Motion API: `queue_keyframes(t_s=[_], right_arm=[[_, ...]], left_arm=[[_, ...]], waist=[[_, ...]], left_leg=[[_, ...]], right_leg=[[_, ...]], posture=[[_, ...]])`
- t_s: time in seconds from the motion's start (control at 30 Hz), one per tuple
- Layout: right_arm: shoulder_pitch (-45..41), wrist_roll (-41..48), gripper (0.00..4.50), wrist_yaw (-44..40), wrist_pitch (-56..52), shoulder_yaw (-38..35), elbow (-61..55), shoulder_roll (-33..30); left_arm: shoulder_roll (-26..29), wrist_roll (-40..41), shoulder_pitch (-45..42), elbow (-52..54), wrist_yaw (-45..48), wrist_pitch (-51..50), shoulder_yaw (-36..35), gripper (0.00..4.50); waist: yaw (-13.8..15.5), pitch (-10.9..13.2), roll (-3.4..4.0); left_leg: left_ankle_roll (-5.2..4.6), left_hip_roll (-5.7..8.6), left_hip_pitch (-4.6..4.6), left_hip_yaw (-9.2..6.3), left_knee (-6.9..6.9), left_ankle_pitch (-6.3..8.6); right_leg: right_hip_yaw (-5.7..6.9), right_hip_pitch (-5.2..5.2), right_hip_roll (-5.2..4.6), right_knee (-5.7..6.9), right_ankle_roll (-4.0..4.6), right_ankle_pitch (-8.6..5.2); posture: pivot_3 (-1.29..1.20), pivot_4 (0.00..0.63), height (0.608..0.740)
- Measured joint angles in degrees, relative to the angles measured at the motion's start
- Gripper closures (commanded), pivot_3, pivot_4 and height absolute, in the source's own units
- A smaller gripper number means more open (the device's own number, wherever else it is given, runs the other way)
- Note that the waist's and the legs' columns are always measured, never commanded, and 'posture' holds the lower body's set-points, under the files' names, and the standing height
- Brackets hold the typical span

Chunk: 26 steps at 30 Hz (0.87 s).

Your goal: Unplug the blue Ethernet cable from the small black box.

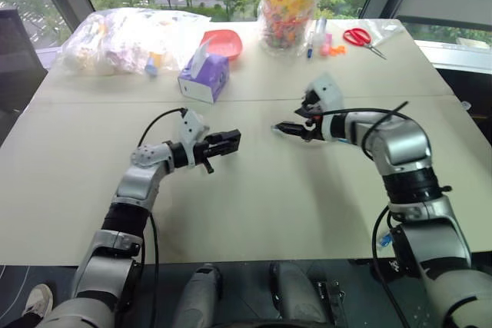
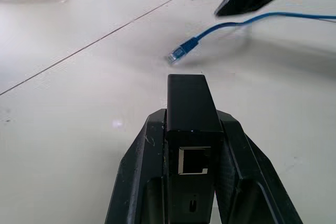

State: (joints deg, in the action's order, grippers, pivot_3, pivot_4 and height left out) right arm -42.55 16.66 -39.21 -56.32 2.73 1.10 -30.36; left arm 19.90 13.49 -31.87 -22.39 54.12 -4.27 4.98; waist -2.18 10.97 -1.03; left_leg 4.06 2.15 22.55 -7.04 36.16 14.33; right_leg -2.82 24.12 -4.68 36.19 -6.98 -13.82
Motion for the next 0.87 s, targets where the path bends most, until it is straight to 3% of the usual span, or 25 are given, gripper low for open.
queue_keyframes(t_s=[0.13, 0.17, 0.4, 0.87], right_arm=[[8.6, 4.6, 0.70, 2.2, -9.0, -4.1, -14.8, -0.4], [11.2, 5.7, 0.63, 2.7, -11.2, -4.2, -18.4, -0.3], [15.6, 10.7, 0.63, 6.5, -19.5, -6.8, -29.1, 1.2], [20.7, 16.5, 0.63, 5.7, -20.8, -10.3, -34.7, -5.2]], left_arm=[[-1.9, -0.3, -0.6, -4.8, -0.6, 4.5, -0.4, 4.00], [-2.2, -0.3, -0.8, -6.2, -0.6, 5.4, -0.7, 2.94], [-1.3, -0.6, -0.4, -10.9, 0.4, 5.8, -1.4, 0.12], [11.5, 10.0, 8.7, 15.1, 5.8, -16.2, -6.4, 0.05]], waist=[[0.4, -0.1, -0.02], [0.5, -0.1, -0.02], [-0.2, -0.1, -0.01], [-0.1, -0.1, -0.01]], left_leg=[[-0.02, 0.00, -0.08, -0.01, 0.04, 0.01], [-0.02, 0.00, -0.14, -0.01, 0.05, 0.01], [-0.14, -0.01, -0.35, -0.02, 0.10, -0.06], [-0.14, -0.03, -0.31, -0.06, 0.06, -0.06]], right_leg=[[0.01, -0.13, 0.00, -0.01, 0.00, 0.00], [0.01, -0.20, 0.00, -0.01, -0.01, 0.00], [0.03, -0.46, 0.02, -0.02, -0.01, 0.00], [0.04, -0.46, 0.02, -0.10, -0.01, -0.01]], posture=[[0.00, 0.150, 0.740], [0.00, 0.150, 0.740], [0.00, 0.150, 0.740], [0.00, 0.150, 0.740]])
